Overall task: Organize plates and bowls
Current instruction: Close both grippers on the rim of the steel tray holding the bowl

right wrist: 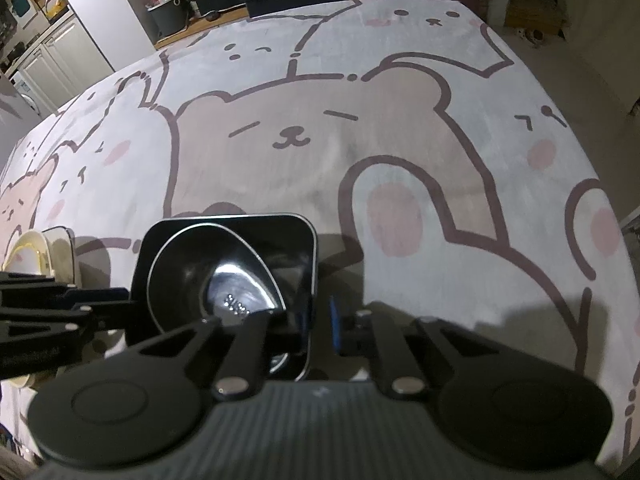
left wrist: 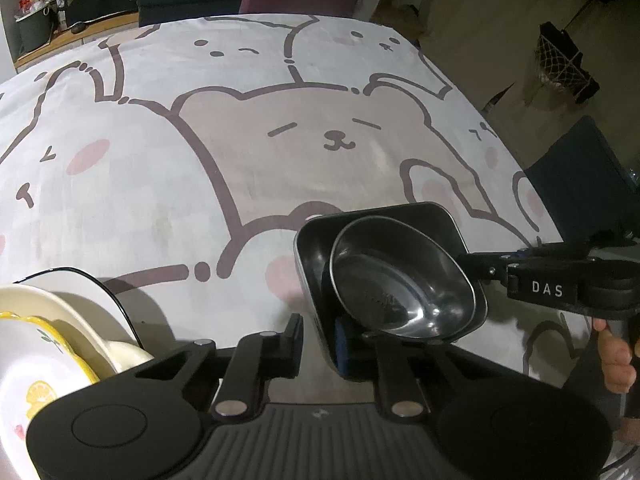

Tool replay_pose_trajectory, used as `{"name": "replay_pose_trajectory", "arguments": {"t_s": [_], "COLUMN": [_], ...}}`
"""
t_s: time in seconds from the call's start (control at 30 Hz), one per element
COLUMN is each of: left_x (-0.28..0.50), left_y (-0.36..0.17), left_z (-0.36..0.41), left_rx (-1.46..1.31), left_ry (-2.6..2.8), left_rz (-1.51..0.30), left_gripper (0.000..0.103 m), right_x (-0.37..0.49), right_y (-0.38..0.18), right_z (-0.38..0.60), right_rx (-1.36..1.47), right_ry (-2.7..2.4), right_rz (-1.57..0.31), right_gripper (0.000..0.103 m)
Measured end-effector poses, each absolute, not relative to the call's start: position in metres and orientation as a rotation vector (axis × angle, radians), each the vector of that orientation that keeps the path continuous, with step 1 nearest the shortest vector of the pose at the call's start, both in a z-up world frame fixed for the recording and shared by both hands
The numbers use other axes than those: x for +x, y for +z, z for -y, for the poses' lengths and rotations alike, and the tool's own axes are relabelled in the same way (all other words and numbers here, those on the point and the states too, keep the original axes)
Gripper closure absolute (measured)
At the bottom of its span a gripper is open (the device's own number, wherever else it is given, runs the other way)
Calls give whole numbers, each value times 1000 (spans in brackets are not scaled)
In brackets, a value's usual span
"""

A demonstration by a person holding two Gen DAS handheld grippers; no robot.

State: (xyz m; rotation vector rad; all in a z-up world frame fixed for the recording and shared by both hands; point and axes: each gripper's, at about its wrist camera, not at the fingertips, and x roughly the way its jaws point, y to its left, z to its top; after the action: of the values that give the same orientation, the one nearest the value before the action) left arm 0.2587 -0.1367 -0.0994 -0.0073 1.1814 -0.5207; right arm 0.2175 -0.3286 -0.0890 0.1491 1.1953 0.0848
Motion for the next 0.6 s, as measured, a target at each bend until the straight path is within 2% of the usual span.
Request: {"name": "replay_pose_trajectory", "arguments": {"t_s": [0.5,0.6], "left_x": [266,268], "left_y": [-114,-116], "left_z": [149,149], "left_rx": [20,13], "left_ry": [-496,-492], "left_rz": [-1214,-1213], "left_gripper": [85,87], "right_x": [219,219], "right_y": [-93,-93], "right_z": [325,325], "right_rx": [131,130], "right_ry": [92,95], "right_rz": [-1216,-1215], "right_gripper": [94,95]}}
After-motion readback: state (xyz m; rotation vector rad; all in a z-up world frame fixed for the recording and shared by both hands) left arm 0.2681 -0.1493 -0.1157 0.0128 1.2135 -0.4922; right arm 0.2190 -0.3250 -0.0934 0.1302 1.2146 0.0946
